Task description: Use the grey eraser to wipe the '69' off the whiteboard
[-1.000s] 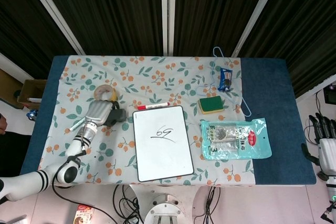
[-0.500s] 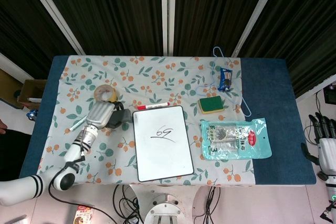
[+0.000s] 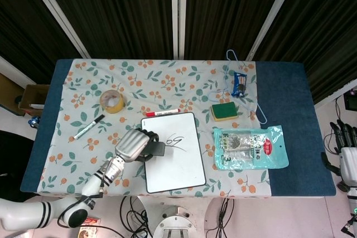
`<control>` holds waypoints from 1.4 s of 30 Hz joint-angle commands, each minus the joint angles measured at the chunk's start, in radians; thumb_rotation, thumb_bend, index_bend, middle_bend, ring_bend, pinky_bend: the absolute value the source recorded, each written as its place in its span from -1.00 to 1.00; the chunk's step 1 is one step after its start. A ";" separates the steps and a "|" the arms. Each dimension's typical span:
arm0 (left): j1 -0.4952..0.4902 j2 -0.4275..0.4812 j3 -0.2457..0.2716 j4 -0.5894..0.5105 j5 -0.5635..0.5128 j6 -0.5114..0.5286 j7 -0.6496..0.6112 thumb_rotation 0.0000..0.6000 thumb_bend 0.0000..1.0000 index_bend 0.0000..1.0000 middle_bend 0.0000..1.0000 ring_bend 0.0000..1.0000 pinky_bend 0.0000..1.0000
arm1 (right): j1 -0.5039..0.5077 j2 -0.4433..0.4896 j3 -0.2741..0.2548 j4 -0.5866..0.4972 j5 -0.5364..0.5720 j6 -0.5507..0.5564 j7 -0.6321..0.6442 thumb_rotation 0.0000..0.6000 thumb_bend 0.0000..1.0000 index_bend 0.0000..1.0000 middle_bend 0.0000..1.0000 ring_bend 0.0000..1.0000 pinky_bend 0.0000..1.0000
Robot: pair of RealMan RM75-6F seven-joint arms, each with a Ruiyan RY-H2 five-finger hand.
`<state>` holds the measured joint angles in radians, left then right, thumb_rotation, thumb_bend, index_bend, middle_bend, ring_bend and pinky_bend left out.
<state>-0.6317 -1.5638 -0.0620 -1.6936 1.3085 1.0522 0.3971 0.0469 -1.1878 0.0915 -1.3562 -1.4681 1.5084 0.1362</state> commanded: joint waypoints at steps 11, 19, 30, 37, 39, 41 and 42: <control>-0.036 -0.190 -0.015 0.073 -0.029 -0.003 0.130 1.00 -0.31 0.27 0.27 0.16 0.15 | -0.005 0.001 0.006 0.028 0.009 0.000 0.039 1.00 -0.45 -1.00 -1.00 -1.00 -1.00; -0.055 -0.283 -0.027 0.141 -0.070 -0.008 0.193 1.00 -0.31 0.29 0.29 0.18 0.17 | -0.013 0.008 0.013 0.037 0.017 0.010 0.058 1.00 -0.44 -1.00 -1.00 -1.00 -1.00; -0.069 -0.353 -0.044 0.211 -0.082 0.003 0.227 1.00 -0.26 0.32 0.32 0.21 0.21 | -0.019 0.011 0.016 0.051 0.022 0.012 0.079 1.00 -0.26 -1.00 -1.00 -1.00 -1.00; -0.084 -0.370 -0.077 0.253 -0.100 -0.009 0.212 1.00 -0.24 0.32 0.32 0.22 0.21 | -0.022 0.012 0.018 0.052 0.024 0.014 0.082 1.00 -0.26 -1.00 -1.00 -1.00 -1.00; -0.088 -0.373 -0.085 0.262 -0.105 -0.012 0.205 1.00 -0.24 0.32 0.32 0.22 0.22 | -0.023 0.013 0.019 0.052 0.026 0.014 0.082 1.00 -0.26 -1.00 -1.00 -1.00 -1.00; -0.091 -0.375 -0.092 0.272 -0.111 -0.016 0.199 1.00 -0.23 0.32 0.32 0.22 0.22 | -0.024 0.014 0.019 0.051 0.027 0.016 0.082 1.00 -0.26 -1.00 -1.00 -1.00 -1.00; -0.093 -0.376 -0.096 0.279 -0.115 -0.019 0.195 1.00 -0.23 0.32 0.32 0.22 0.22 | -0.025 0.015 0.020 0.051 0.027 0.017 0.082 1.00 -0.26 -1.00 -1.00 -1.00 -1.00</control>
<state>-0.7226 -1.9383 -0.1540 -1.4195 1.1973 1.0366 0.5957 0.0217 -1.1729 0.1113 -1.3052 -1.4408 1.5253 0.2181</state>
